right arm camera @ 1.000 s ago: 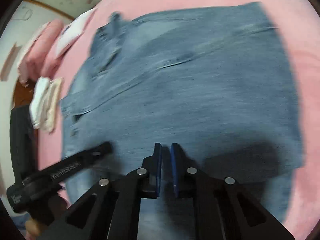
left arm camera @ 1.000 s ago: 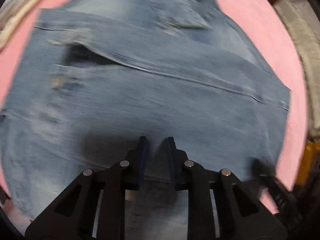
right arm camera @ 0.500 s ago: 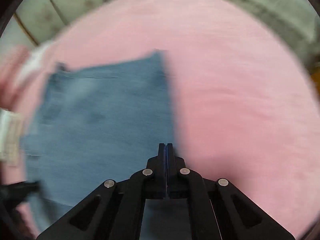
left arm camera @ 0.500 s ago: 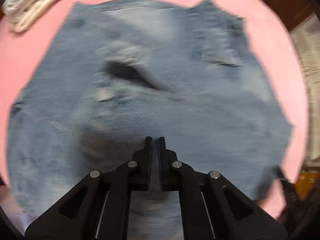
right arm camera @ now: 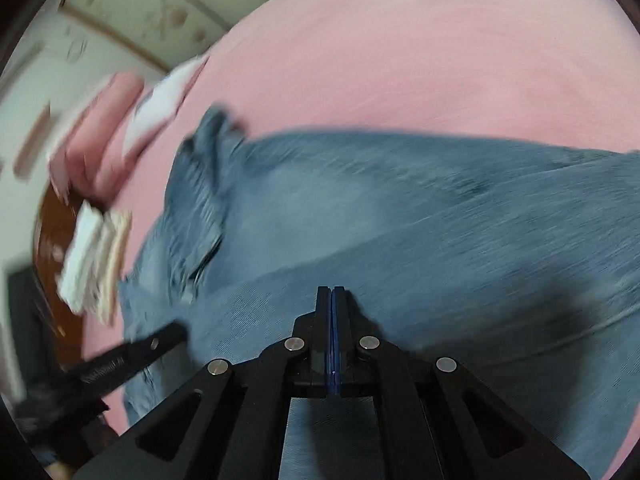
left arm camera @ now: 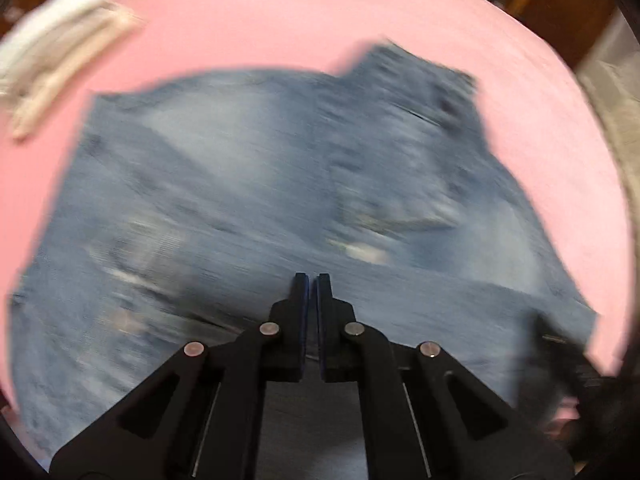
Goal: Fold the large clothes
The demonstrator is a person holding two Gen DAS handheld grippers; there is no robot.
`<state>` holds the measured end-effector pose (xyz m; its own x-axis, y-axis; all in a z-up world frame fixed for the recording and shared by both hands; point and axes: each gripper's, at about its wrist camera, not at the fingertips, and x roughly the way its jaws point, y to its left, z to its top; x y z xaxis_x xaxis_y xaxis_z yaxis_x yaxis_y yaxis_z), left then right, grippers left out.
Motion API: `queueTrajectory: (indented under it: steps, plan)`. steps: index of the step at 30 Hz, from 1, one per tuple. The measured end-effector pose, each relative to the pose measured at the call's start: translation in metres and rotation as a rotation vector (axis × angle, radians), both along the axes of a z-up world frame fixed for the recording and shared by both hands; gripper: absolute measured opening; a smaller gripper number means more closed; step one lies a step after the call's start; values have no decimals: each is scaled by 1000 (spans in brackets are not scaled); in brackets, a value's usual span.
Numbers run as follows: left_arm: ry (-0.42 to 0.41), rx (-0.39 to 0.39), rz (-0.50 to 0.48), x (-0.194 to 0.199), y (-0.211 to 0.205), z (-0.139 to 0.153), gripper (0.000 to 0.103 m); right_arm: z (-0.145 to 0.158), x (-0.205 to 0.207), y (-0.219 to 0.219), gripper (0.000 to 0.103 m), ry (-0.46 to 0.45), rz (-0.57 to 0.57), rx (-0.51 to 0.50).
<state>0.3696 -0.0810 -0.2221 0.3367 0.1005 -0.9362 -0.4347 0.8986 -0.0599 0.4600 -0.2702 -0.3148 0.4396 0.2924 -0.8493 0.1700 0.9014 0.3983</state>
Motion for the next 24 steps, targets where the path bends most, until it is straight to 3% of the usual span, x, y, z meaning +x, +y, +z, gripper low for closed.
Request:
queueTrajectory:
  steps: [1,2,3,5,8,11,14,16,17,20,24]
  plan:
    - [23,118,59,-5,18,0,2,6,-3,-20,0,-9,-37,-65]
    - [17,116,82,-6,31,-2,1,12,-5,-40,0,-22,-65,-107]
    - [-4,1,109,-9,48,-9,1,15,-6,-57,0,-33,-78,-105]
    - [-21,-97,155,-14,64,-14,1,26,-10,-87,0,-38,-141,-232]
    - [1,-5,117,-13,53,-10,1,27,-7,-107,0,-5,-223,-336]
    - [30,76,76,-14,38,-3,1,32,-12,-116,0,-6,-251,-250]
    - [-5,22,91,-25,35,10,1,52,-32,-116,0,-98,-258,-99]
    - [-15,-30,92,-33,31,12,2,58,-46,-107,0,-127,-244,-71]
    - [-6,-49,89,-40,30,13,2,56,-50,-100,5,-105,-229,-63]
    - [21,-93,88,-62,31,9,2,29,-61,-74,6,30,-176,-57]
    - [55,-129,72,-105,32,-1,2,19,-117,-61,7,73,-194,-69]
